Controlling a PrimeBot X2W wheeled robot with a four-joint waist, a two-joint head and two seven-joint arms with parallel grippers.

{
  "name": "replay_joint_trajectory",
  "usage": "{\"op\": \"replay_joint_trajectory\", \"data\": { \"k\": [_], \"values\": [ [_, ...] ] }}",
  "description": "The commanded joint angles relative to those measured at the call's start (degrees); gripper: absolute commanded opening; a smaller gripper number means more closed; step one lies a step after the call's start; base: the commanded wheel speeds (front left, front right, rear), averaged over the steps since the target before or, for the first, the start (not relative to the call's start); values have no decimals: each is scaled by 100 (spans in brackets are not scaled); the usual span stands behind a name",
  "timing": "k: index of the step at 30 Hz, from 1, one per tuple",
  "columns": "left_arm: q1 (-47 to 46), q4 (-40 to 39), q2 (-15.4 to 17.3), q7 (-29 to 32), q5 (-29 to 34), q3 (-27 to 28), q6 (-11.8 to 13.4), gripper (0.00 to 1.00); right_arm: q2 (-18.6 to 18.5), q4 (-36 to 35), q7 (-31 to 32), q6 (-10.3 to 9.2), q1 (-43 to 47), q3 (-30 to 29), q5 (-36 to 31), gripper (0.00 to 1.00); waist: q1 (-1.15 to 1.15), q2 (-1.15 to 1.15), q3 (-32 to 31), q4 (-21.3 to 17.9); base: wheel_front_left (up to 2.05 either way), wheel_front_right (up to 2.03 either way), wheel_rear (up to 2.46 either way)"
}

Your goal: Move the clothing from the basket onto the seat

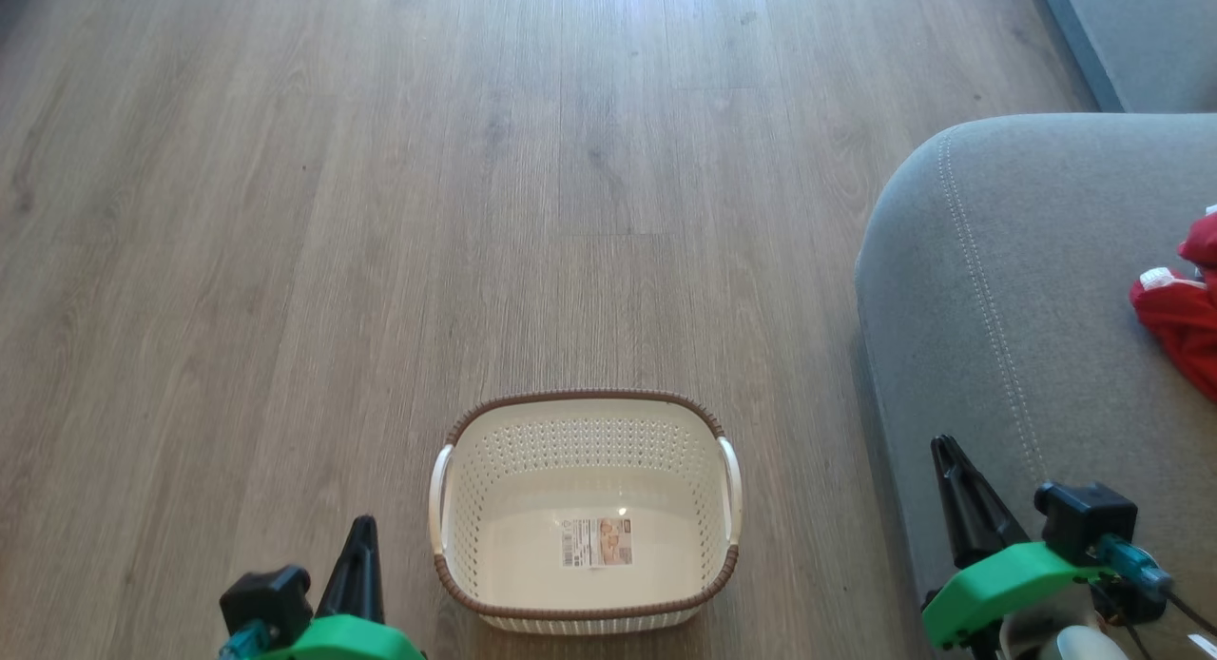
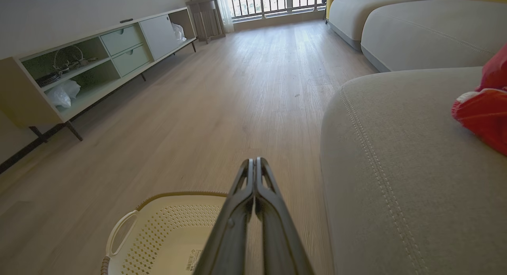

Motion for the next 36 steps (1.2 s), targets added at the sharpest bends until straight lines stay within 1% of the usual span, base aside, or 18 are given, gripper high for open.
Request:
{"op": "replay_joint_trajectory", "data": {
  "k": [1,36],
  "values": [
    [-240,-172,23,22,-182,73,-42,0,15,-200,56,0,-258,-77,191,0,0,0,2,-3,0,0,0],
    [-543,-112,83,523,-2294,425,-432,0,125,-299,622,-1,-373,-346,2369,0,0,0,35,-60,0,0,0]
  ]
}}
